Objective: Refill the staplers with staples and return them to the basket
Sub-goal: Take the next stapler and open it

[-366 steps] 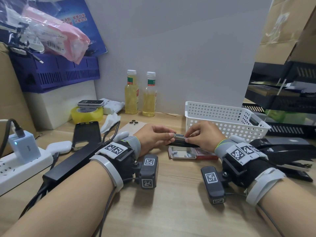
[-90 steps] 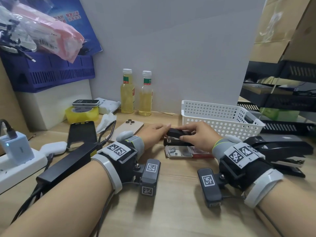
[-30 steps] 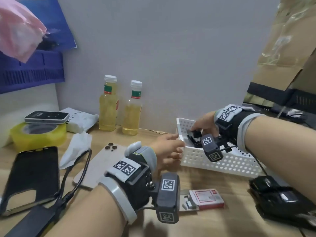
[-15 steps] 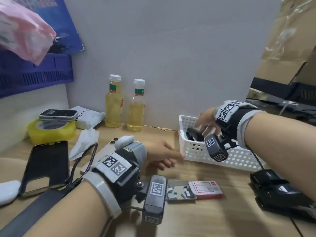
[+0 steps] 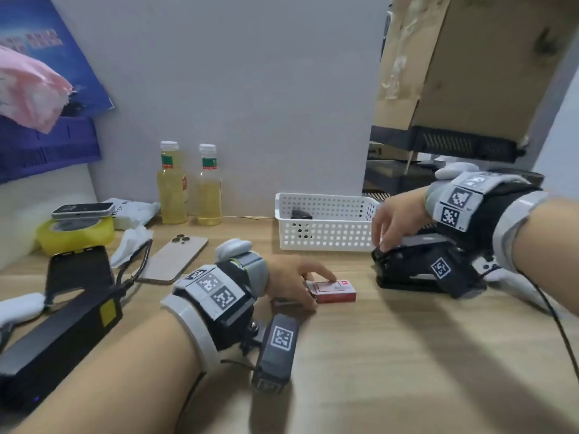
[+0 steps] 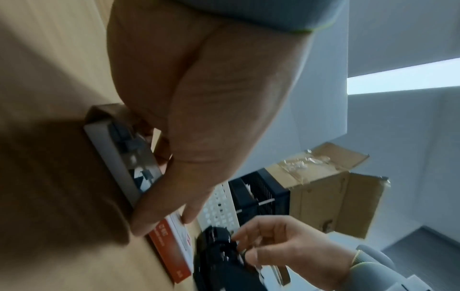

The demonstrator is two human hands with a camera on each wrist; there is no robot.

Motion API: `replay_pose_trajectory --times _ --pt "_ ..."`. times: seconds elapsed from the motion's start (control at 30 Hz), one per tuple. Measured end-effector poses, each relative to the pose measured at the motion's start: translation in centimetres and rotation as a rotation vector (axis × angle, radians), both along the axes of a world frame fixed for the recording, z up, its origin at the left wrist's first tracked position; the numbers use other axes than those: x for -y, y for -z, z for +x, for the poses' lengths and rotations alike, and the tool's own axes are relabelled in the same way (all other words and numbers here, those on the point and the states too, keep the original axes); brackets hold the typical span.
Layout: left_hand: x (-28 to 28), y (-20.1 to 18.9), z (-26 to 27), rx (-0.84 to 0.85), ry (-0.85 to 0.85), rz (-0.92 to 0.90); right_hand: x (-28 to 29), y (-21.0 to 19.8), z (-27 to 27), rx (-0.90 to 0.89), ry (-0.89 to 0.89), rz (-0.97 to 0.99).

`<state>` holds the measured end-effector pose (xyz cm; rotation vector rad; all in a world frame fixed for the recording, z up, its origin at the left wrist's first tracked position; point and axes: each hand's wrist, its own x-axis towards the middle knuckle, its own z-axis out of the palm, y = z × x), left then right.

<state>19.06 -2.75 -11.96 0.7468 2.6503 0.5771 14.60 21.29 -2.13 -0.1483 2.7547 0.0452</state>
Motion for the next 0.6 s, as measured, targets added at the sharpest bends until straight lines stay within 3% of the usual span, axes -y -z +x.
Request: replay_pose_trajectory --times 0.13,0.23,0.47,0.6 --pt "-1.9 0.1 1.5 -0.025 0.091 0.017 -2.7 1.5 3.7 -0.063 0.028 0.286" --pt "-2.0 0.4 1.4 0.062 0.035 0.175 -3.1 2.9 4.4 -0.206 -0.017 0.294" --pt "1.9 0.9 -1.5 0.019 -0.222 0.512 3.7 4.4 3.4 -0.336 -0.204 -0.088" --pt "3.9 2.5 -3.1 -0.056 -0.373 0.698 7.2 5.6 1.3 -0.368 -0.237 -0.436"
